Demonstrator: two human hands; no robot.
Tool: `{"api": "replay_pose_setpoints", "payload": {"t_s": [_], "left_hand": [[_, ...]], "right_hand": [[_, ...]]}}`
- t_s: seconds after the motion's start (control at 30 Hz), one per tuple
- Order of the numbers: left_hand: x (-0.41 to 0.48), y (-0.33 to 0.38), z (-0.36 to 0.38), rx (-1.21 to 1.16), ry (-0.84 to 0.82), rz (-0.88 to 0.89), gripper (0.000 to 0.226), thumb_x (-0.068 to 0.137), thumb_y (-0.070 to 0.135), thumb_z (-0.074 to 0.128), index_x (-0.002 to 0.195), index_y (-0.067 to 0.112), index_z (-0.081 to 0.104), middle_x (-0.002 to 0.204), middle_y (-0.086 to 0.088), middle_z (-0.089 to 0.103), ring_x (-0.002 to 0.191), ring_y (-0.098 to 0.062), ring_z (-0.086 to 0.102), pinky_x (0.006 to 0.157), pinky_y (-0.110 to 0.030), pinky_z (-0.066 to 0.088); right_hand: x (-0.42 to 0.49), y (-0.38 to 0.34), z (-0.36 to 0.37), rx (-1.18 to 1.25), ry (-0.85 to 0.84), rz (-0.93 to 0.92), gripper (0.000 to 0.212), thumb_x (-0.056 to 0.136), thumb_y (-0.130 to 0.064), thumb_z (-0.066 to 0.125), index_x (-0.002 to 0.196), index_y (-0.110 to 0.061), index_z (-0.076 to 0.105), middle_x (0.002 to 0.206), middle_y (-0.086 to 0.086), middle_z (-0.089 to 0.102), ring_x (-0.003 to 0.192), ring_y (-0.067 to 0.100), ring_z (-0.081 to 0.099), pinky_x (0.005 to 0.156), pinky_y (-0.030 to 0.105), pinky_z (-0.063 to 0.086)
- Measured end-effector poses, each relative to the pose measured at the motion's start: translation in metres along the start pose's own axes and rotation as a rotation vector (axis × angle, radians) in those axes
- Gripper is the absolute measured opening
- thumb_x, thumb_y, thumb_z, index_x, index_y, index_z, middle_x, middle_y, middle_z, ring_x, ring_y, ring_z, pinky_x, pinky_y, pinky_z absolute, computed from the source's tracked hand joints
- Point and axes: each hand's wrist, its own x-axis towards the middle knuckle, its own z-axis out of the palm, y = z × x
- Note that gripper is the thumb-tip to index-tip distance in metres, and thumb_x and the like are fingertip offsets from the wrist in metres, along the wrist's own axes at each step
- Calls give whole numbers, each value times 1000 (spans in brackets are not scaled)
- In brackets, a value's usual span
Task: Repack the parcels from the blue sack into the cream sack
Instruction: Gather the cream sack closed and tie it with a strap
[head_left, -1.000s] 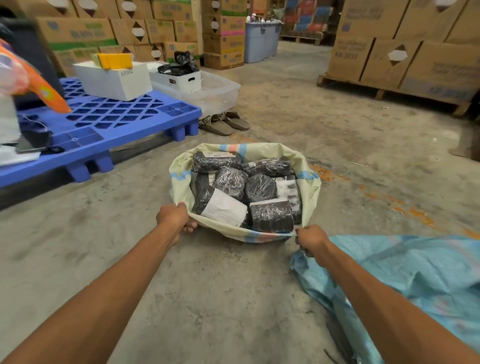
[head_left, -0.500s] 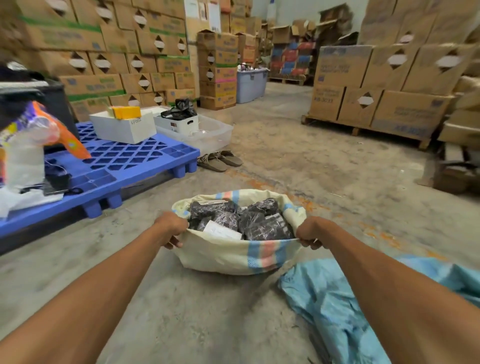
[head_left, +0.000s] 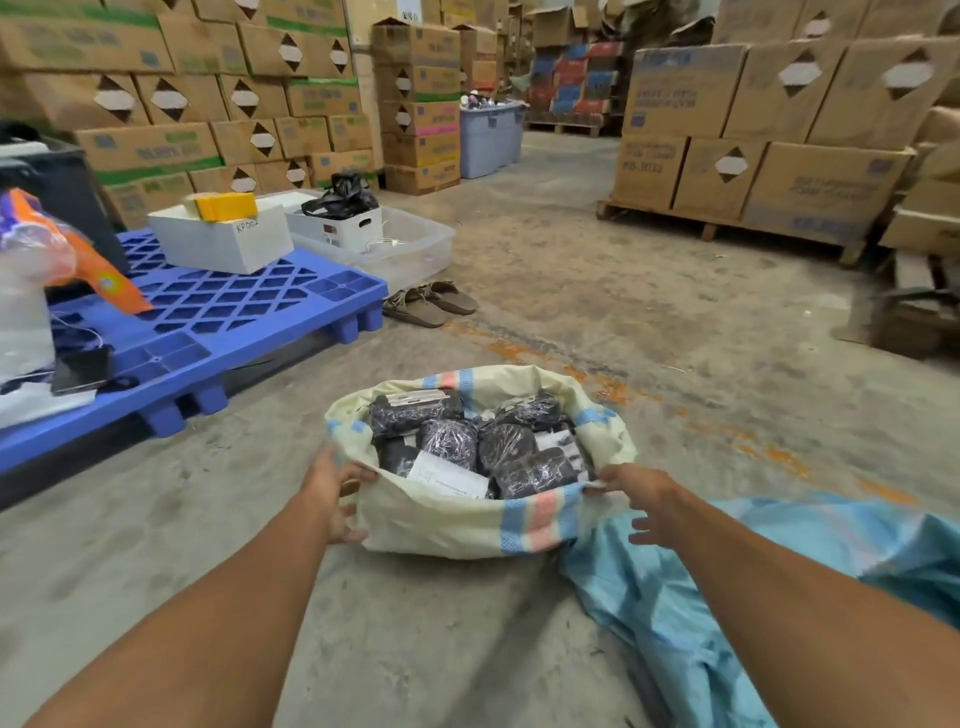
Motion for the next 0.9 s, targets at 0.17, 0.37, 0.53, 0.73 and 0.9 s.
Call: {"api": "replay_pose_setpoints", "payload": {"t_s": [0.17, 0.37, 0.53, 0.73, 0.9], "left_hand": [[12, -23, -1, -389, -1, -87, 41, 108, 18, 26, 146, 9, 38, 153, -10, 36, 132, -36, 44, 108, -51, 38], [27, -46, 4, -342, 33, -234, 33, 99, 9, 55, 132, 4, 52, 127, -15, 55, 108, -30, 60, 50, -26, 57], [58, -61, 7, -78, 9, -234, 35, 102, 14, 39, 67, 14, 40, 42, -6, 40, 27, -14, 28, 33, -12, 28], [48, -60, 20, 192, 72, -132, 35, 101, 12, 30, 66, 18, 28, 50, 1, 23, 24, -10, 15, 40, -8, 18], [21, -38, 30, 345, 144, -79, 27, 95, 11, 36, 68, 15, 35, 53, 0, 28, 45, -12, 20, 48, -19, 17]], "right_hand": [[11, 16, -1, 616, -67, 45, 39, 103, -32, 37, 107, 0, 59, 111, 18, 57, 95, 35, 58, 72, 52, 53], [25, 42, 16, 860, -21, 199, 16, 106, -10, 39, 92, -3, 44, 91, 12, 49, 66, 18, 46, 41, 18, 50], [104, 72, 40, 557, -50, 207, 21, 96, -6, 52, 113, 1, 62, 94, 11, 56, 66, 19, 52, 43, 20, 48], [65, 60, 37, 353, -81, 110, 30, 99, -6, 49, 70, -12, 50, 55, 3, 36, 38, 8, 27, 35, 11, 20], [39, 32, 9, -165, -32, 21, 30, 95, -9, 45, 66, -14, 41, 55, 5, 35, 46, 13, 27, 43, 13, 22]]}}
